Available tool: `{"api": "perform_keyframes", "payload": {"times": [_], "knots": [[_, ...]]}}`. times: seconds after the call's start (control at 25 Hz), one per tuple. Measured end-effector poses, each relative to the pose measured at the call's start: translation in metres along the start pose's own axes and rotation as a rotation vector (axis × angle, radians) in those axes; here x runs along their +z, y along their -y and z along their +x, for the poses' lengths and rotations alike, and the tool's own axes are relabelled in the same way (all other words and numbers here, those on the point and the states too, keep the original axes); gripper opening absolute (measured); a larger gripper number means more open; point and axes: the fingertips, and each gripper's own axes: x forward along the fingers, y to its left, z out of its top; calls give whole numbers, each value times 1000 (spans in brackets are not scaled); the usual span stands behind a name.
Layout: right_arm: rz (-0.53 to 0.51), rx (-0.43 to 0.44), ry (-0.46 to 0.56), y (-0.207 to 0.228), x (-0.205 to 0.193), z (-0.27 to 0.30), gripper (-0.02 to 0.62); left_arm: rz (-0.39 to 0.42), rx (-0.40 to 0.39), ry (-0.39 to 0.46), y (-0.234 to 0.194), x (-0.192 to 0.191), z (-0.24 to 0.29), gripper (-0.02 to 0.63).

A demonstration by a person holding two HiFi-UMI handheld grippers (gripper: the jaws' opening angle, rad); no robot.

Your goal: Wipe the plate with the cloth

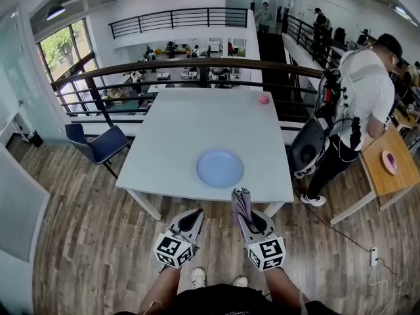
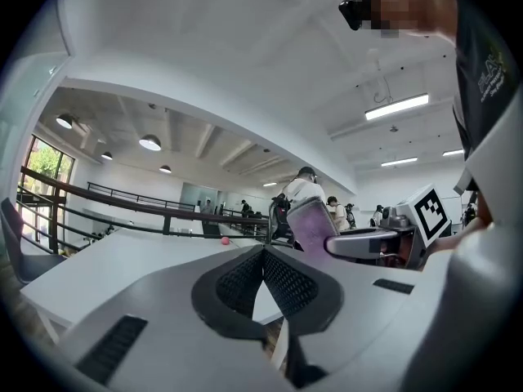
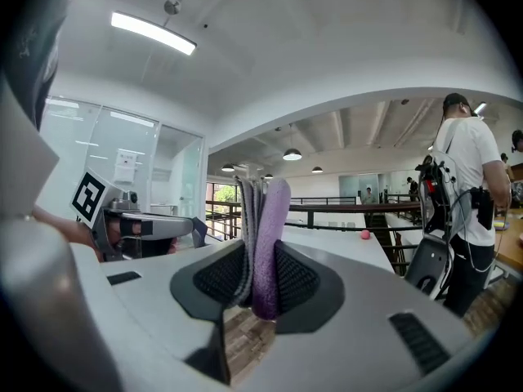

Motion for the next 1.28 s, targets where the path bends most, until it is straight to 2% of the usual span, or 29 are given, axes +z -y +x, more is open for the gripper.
{"api": "perform_keyframes", "payload": {"times": [0.24,0.52,0.64,0.76,0.92,1.28], "knots": [[42,-15,15,-18,4,14,112,32,-2,29,-22,10,-16,12],[22,-51,-3,-38,9,37,112,4,-21,1,-53,8,-22,12],[7,-79,-15,-50,10,50,112,-21,-3,-27,-78,4,-27,12],[-3,-105,-27,-59,11,61,112,-53,15,-30,-100,5,-32,12],[4,-137,-36,-68,11,71,112,-62,1,-29,-119,10,-37,12],[7,-181,-52,-54,11,85,112,-68,-31,-49,-135,11,-22,12]]}}
